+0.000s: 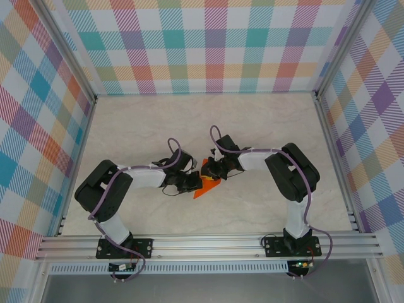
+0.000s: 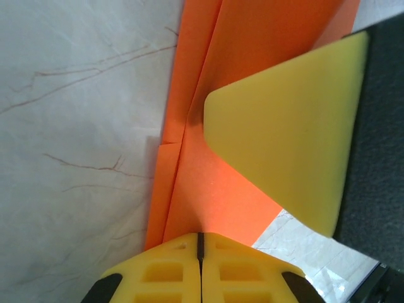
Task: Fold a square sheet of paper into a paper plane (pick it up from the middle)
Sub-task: Fourth fold the wing at the center of the table.
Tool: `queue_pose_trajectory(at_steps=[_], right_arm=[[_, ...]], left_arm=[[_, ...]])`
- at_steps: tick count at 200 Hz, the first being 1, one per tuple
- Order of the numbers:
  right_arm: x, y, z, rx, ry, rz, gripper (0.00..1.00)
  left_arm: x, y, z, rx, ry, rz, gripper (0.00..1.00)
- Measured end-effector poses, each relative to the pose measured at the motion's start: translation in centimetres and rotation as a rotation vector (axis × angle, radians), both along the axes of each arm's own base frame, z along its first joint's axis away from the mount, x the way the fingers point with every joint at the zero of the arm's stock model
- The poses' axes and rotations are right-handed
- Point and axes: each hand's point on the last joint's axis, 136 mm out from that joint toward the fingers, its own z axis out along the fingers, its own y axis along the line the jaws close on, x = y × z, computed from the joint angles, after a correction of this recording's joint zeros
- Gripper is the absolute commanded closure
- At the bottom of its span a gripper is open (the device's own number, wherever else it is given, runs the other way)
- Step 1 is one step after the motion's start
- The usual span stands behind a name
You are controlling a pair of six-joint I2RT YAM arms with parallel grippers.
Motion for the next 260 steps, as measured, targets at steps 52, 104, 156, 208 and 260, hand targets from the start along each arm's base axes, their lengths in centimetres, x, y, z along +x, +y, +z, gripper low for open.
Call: queue_pose_trajectory(at_steps=[52, 104, 156, 208, 260], right_arm=[[2.1, -2.0, 2.9, -0.02, -0.058, -0.067, 0.86], [1.8, -1.8, 4.6, 0.031, -0.109, -0.057, 0.93], [-0.2, -0.5, 2.0, 0.017, -0.053, -0.01, 0.93], [-0.2, -1.0, -0.2, -0.022, -0.025, -0.022, 0.92], [0.3, -1.5, -0.3, -0.02, -0.029, -0.03, 0.9]], left_arm=[[0.0, 0.0, -0.1, -0.019, -0.015, 0.016, 0.98], [0.1, 0.0, -0.1, -0.021, -0.018, 0.016, 0.98], [0.1, 0.0, -0.1, -0.02, -0.018, 0.016, 0.98], [0.0, -0.1, -0.1, -0.018, -0.02, 0.013, 0.99], [-0.1, 0.0, -0.2, -0.019, -0.024, 0.012, 0.99]])
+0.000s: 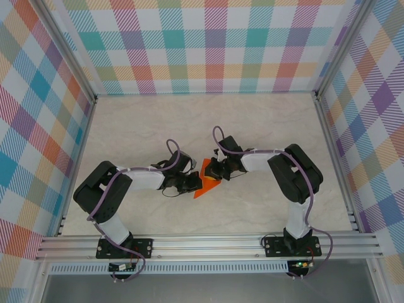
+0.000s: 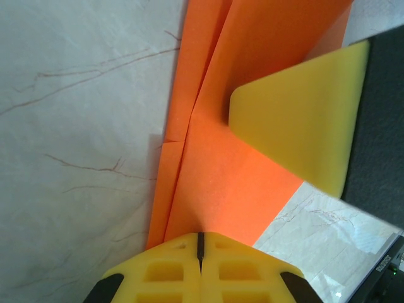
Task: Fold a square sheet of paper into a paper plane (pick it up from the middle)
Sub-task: Fourth fold the wing at the center of the table.
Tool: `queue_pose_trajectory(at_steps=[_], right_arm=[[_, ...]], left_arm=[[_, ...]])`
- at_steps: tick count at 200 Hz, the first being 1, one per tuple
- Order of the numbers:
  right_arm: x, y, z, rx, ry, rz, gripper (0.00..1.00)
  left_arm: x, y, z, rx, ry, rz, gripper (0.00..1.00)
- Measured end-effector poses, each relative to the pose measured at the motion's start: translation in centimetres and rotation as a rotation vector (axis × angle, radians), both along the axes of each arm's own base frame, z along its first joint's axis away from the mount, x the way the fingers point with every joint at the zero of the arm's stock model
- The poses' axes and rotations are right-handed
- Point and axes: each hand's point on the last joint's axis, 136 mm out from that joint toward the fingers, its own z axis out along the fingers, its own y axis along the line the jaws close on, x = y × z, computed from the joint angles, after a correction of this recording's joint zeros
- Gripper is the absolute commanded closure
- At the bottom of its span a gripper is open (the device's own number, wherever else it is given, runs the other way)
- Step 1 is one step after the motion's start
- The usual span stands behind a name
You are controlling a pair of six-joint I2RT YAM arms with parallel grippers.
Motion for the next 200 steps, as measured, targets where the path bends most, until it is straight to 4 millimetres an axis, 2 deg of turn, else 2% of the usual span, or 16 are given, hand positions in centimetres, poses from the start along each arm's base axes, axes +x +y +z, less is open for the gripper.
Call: queue_pose_trajectory(at_steps=[83, 138, 200], right_arm=[[3.2, -2.3, 0.0, -0.006, -0.024, -0.059, 0.89], [4.3, -2.7, 0.1, 0.039, 0.009, -0.065, 0.89], [8.3, -5.9, 0.1, 0.002, -0.041, -0.151, 0.89]], left_arm=[[0.0, 0.1, 0.0, -0.001, -0.015, 0.0, 0.99], [0.3, -0.1, 0.0, -0.01, -0.031, 0.001, 0.99], [0.4, -0.1, 0.0, -0.012, -0.034, 0.001, 0.99]])
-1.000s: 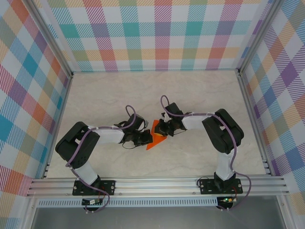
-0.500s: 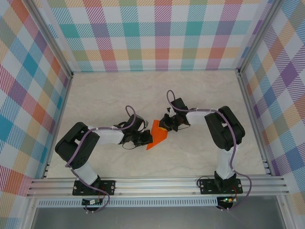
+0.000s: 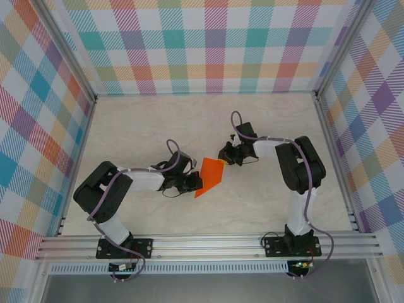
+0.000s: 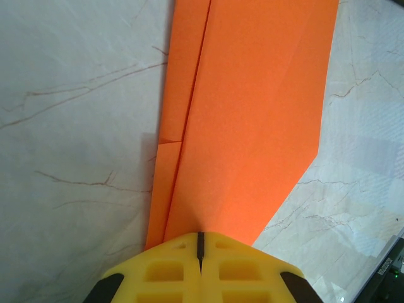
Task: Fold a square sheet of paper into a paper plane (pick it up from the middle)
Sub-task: Fourth fold the wing at the center of the table.
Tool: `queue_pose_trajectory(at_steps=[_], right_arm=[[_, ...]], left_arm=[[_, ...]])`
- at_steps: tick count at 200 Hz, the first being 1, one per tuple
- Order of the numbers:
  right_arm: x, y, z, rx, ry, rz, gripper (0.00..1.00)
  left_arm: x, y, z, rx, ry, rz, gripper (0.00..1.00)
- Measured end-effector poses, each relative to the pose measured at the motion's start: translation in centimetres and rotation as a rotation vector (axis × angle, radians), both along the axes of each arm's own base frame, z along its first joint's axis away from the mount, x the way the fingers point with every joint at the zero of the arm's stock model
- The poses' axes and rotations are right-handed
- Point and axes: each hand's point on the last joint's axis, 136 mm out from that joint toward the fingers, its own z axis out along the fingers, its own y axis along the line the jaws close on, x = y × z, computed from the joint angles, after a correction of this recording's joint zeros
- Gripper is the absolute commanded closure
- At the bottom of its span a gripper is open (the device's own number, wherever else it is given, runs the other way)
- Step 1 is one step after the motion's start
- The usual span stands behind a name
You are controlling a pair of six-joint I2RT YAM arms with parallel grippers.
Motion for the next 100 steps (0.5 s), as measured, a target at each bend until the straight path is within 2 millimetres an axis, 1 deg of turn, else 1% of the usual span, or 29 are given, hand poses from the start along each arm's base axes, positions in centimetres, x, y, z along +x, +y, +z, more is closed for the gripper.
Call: queue_pose_trajectory(at_steps=[24, 62, 81, 100], right_arm=[[0.3, -0.2, 0.1, -0.004, 0.009, 0.006, 0.89], [1.4, -0.7, 0.7, -0.019, -0.018, -0.004, 0.89], [1.4, -0.8, 1.2, -0.014, -0.024, -0.005, 0.88], [0.7, -0.6, 2.5, 0.007, -0.045, 0.003, 0.88]], left_arm=[[0.0, 0.0, 0.0, 0.0, 0.0, 0.0, 0.99], [0.0, 0.0, 0.0, 0.0, 0.0, -0.001, 0.99], [0.0, 0.0, 0.0, 0.0, 0.0, 0.0, 0.99], [0.0, 0.0, 0.0, 0.0, 0.0, -0.001, 0.99]])
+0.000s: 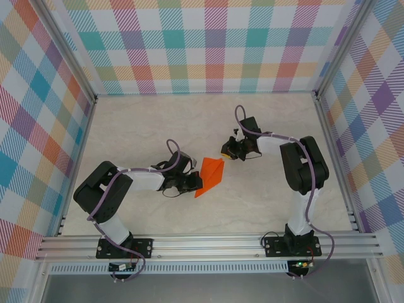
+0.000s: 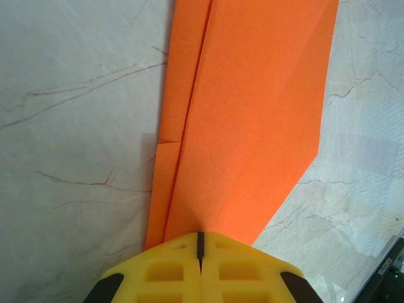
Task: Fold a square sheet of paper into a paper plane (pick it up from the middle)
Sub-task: Fourth fold the wing at the center of the table.
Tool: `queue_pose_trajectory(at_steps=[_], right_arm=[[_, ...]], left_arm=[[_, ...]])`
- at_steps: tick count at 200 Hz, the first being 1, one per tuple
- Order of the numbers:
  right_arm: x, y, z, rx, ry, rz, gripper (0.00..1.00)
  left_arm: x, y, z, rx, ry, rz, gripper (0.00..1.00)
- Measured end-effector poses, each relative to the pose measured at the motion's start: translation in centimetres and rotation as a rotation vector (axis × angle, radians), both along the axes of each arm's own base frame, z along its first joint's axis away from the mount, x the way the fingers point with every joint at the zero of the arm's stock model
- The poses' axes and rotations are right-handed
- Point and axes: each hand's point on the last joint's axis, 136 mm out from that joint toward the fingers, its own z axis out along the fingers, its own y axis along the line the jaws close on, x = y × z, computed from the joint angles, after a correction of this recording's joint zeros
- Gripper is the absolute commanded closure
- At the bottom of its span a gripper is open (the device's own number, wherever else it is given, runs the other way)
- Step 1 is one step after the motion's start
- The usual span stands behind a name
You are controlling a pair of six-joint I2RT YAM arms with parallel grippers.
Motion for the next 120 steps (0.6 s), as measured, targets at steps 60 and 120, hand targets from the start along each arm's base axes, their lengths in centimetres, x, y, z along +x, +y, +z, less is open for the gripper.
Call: queue_pose_trajectory(at_steps=[60, 120], right_arm=[[-4.8, 5.2, 1.9, 0.066, -0.038, 0.129, 0.9], [-9.0, 6.1, -2.3, 0.022, 0.063, 0.159, 0.9]], left_arm=[[0.0, 0.0, 0.0, 0.002, 0.0, -0.002, 0.99], [0.0, 0.0, 0.0, 0.007, 0.002, -0.002, 0.99]])
